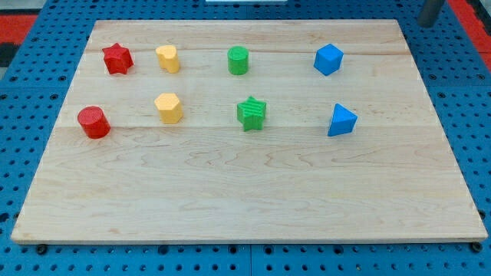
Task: Point your arm at the blue cube
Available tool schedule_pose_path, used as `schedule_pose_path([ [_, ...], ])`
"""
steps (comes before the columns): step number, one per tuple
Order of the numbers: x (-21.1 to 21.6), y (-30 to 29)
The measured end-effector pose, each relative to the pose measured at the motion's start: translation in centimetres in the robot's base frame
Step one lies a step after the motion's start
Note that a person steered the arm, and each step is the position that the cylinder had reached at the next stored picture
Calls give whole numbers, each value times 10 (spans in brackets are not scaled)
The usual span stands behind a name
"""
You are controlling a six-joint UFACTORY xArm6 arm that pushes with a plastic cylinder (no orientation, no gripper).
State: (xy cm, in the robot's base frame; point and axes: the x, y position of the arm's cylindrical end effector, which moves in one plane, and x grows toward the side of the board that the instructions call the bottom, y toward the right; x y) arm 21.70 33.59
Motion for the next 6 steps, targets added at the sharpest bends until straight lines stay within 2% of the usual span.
schedule_pose_path([
  [2,165,-20],
  [4,177,-19],
  [5,210,-19],
  [6,217,-21],
])
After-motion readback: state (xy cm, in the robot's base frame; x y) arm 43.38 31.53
